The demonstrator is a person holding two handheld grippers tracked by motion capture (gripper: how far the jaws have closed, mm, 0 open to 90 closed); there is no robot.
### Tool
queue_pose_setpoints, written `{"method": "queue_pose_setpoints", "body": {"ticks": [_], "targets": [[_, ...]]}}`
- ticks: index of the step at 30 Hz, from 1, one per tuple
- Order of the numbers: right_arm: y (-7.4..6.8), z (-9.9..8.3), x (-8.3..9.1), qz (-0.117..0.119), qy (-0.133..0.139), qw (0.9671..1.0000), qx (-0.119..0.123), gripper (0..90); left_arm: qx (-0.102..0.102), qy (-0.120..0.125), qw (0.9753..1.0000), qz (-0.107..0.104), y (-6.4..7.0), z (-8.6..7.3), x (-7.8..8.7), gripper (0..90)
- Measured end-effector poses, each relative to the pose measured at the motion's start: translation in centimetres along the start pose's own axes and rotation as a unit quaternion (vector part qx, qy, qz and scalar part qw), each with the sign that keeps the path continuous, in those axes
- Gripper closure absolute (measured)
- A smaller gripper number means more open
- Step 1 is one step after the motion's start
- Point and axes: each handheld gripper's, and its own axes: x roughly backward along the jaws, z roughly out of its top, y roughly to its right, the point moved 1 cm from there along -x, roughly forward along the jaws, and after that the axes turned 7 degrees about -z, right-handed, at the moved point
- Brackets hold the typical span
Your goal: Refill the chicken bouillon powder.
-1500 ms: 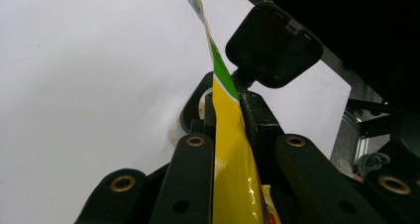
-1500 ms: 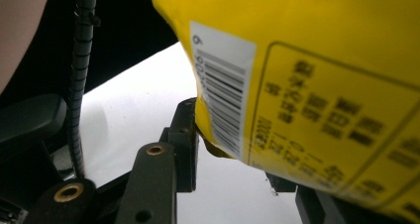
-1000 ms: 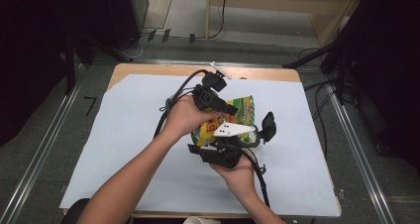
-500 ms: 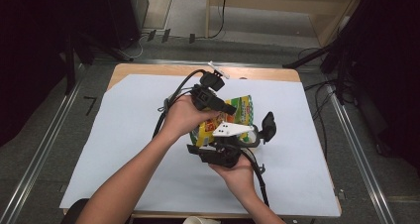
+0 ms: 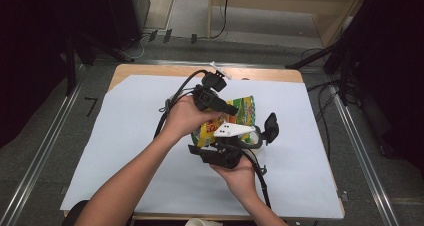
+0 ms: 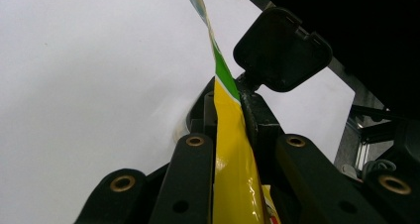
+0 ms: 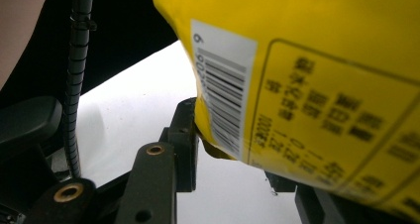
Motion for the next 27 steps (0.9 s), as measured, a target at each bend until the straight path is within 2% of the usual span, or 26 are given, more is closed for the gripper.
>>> {"method": "queue_pose_setpoints", "body": {"ticks": [15, 23, 27], "targets": [[-0.06, 0.28, -0.07, -0.001, 0.000, 1.0000, 0.001, 63.5, -0.004, -0.007, 0.9999, 0.010, 0.14, 0.31, 0.06, 83.2], [-0.14, 0.45, 0.09, -0.008, 0.004, 0.9999, 0.014, 63.6, -0.005, 0.006, 1.0000, 0.006, 0.14, 0.29, 0.38, 82.8], [-0.09, 0.51, 0.04, -0.009, 0.005, 0.9999, 0.012, 63.8, -0.006, 0.007, 0.9999, 0.008, 0.12, 0.34, 0.39, 82.7]]}}
